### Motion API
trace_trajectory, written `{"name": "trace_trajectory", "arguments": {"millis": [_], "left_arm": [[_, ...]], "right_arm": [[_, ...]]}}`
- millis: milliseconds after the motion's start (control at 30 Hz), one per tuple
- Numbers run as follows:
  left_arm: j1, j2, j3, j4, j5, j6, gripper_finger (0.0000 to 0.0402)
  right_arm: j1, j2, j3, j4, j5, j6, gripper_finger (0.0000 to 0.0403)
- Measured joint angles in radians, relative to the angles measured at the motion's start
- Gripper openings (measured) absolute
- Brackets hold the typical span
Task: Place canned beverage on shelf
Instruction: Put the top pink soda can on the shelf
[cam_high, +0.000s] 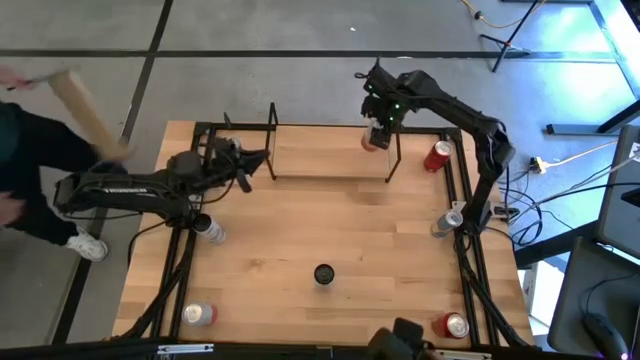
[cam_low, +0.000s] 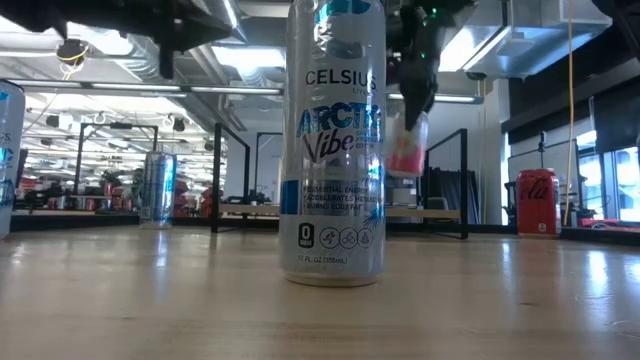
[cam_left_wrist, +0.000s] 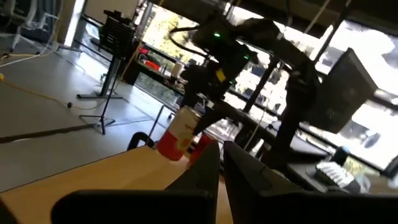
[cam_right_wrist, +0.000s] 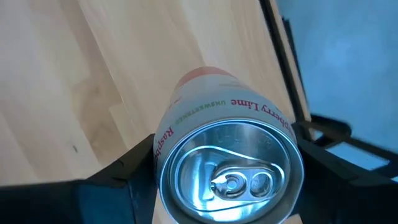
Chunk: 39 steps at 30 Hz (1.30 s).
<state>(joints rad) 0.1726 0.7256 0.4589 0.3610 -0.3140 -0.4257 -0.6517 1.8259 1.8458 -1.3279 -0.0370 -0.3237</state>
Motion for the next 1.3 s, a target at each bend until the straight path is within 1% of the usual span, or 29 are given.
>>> {"name": "trace_trajectory", "arguments": {"millis": [67, 267, 500, 600, 767, 833, 967, 1100, 1200, 1300], "left_arm": [[0.000, 0.033, 0.022, -0.006, 0.019, 0.021, 0.0016], [0.000, 0.098, 0.042, -0.013, 0.021, 0.036, 0.0016], [-0.004, 0.107, 0.042, -0.010, 0.043, 0.036, 0.0016], [-0.004, 0.107, 0.042, -0.010, 0.044, 0.035, 0.0016], [-0.004, 0.107, 0.042, -0.009, 0.047, 0.033, 0.0016], [-0.004, 0.107, 0.042, -0.009, 0.048, 0.014, 0.0016], [-0.004, 0.107, 0.042, -0.009, 0.103, 0.014, 0.0016], [-0.004, 0.107, 0.042, -0.016, 0.095, 0.009, 0.0016], [-0.004, 0.105, 0.042, -0.016, 0.093, 0.009, 0.0016], [-0.004, 0.103, 0.042, -0.015, 0.093, 0.016, 0.0017]], "right_arm": [[-0.015, 0.000, -0.034, 0.016, -0.009, -0.003, 0.0259], [-0.030, 0.000, -0.131, 0.099, -0.030, -0.036, 0.0259], [-0.029, 0.000, -0.182, 0.128, -0.035, -0.054, 0.0259], [-0.029, 0.000, -0.206, 0.127, -0.017, -0.054, 0.0260], [-0.029, 0.000, -0.215, 0.128, -0.011, -0.054, 0.0263], [-0.029, 0.000, -0.216, 0.132, -0.011, -0.053, 0.0273], [-0.029, 0.000, -0.216, 0.135, -0.014, -0.048, 0.0310], [-0.029, 0.001, -0.215, 0.165, -0.017, -0.043, 0.0345], [-0.029, 0.001, -0.190, 0.155, -0.006, -0.043, 0.0361], [-0.029, -0.002, -0.155, 0.141, 0.021, -0.042, 0.0367]]}}
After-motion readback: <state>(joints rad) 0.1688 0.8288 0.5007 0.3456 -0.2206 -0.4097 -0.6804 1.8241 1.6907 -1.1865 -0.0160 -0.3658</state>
